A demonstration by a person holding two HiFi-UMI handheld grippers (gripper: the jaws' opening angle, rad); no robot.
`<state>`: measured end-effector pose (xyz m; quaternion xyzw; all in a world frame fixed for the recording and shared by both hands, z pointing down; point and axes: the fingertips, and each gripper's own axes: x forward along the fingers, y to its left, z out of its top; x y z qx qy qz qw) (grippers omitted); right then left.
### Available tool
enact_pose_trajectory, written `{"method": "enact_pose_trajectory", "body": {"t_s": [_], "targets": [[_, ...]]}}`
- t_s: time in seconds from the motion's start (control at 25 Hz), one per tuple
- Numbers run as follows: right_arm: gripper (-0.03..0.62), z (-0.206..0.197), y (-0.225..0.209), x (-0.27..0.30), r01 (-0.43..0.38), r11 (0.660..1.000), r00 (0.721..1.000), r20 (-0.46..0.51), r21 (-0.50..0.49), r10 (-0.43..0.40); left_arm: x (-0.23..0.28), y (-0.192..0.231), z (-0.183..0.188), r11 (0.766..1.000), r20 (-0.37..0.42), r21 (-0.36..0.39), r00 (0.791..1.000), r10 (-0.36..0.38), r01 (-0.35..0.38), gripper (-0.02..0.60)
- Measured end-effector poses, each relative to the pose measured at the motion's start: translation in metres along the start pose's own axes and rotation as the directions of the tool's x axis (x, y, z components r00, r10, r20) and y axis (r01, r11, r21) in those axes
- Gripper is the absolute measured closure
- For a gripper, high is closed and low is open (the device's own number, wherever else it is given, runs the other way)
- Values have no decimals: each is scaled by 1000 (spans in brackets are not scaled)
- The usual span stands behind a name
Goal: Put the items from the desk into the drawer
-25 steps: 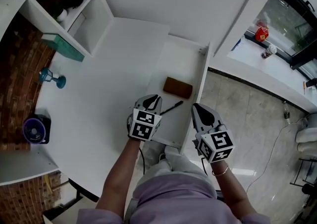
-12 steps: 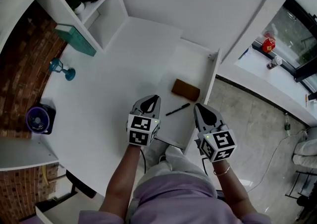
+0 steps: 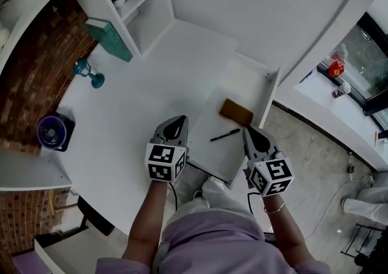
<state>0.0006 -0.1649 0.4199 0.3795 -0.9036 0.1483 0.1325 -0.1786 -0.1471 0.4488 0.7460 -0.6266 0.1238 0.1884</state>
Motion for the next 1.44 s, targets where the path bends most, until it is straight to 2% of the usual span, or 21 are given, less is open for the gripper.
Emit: {"method": "enact_pose_trajectory", "body": {"t_s": [0.4,1.44], "targets": [[591,2,15,0,-26,999,1000,-7,-39,26,-30,26,2,997,42,-43,996,72,-70,581],[591,8,19,-6,-60,996,998,11,-72,61,-60,34,3,989,83,-65,987,138,-132,581]]}}
